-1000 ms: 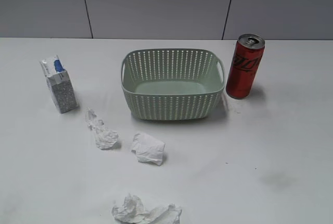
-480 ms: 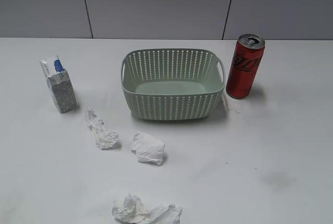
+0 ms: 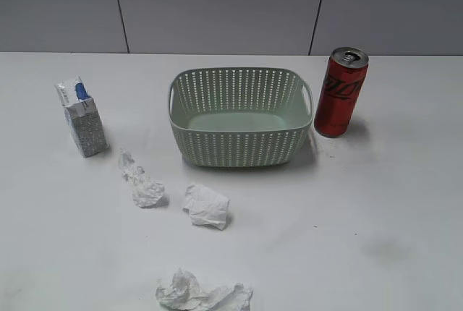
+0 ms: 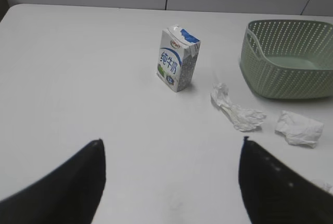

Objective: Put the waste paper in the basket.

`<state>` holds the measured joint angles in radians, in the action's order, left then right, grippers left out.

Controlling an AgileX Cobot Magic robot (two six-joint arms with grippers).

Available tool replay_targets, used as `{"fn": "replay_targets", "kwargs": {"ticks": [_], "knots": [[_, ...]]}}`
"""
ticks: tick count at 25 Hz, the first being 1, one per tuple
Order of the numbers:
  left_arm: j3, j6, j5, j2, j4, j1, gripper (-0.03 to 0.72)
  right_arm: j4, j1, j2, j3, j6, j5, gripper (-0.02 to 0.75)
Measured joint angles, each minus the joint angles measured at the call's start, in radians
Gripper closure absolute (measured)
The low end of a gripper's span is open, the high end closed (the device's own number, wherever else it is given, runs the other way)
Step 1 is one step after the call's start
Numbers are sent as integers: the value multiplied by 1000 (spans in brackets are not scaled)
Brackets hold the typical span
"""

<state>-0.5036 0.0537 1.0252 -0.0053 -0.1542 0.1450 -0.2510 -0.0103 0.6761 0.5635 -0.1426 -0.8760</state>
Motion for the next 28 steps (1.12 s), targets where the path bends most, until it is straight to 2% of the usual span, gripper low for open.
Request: {"fn": "replay_targets", "kwargs": {"ticks": [6, 11, 19, 28], "knots": [[0, 0, 0, 0, 0, 0, 97, -66, -19, 214, 67, -66, 9, 167], [0, 0, 0, 0, 0, 0, 97, -31, -108, 393, 143, -90, 12, 167], [0, 0, 0, 0, 0, 0, 97, 12, -357, 624, 228, -49, 66, 167], [0, 0, 0, 0, 0, 0, 97, -12, -736, 781, 233, 39, 254, 167]]}}
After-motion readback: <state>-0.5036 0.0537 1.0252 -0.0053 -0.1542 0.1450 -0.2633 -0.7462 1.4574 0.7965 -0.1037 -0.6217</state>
